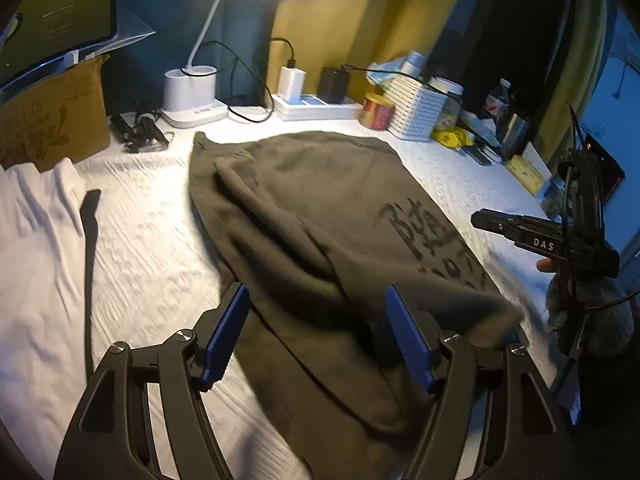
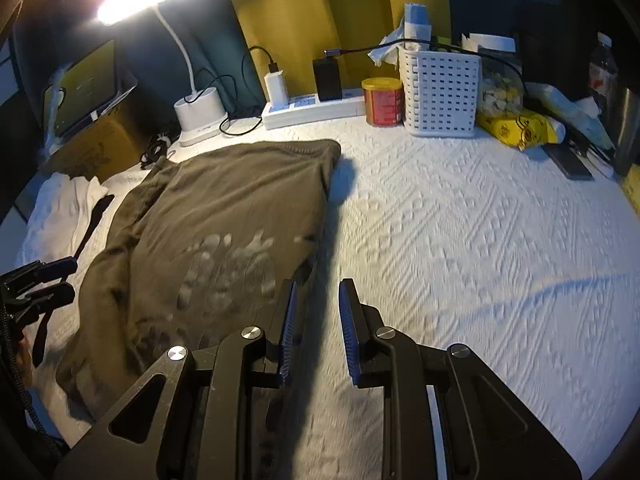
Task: Fold small clothes
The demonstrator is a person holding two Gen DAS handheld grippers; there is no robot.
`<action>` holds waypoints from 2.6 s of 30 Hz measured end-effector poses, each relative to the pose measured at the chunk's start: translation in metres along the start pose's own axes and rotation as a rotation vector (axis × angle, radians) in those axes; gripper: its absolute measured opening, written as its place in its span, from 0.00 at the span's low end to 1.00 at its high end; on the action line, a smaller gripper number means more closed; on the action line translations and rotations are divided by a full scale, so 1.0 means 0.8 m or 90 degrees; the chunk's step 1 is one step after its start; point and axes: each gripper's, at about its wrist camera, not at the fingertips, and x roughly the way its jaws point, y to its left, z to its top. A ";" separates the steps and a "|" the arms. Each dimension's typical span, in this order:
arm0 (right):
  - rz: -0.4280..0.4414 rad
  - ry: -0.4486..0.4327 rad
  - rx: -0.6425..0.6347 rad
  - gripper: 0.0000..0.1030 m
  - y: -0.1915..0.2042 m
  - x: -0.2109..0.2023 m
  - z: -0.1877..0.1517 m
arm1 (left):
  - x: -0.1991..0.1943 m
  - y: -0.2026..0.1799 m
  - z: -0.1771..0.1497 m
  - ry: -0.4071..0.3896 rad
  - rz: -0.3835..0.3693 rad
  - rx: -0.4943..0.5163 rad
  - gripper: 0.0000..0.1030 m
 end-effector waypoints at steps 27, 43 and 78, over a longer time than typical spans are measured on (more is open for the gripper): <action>0.027 0.017 0.028 0.23 0.004 -0.040 -0.080 | -0.002 -0.066 -0.075 0.039 0.039 0.164 0.13; 0.039 0.045 -0.004 0.23 0.039 -0.049 -0.109 | -0.048 -0.029 -0.109 0.067 0.065 0.128 0.08; 0.027 0.058 -0.085 0.06 0.067 -0.087 -0.165 | -0.040 -0.034 -0.102 0.083 0.005 0.047 0.29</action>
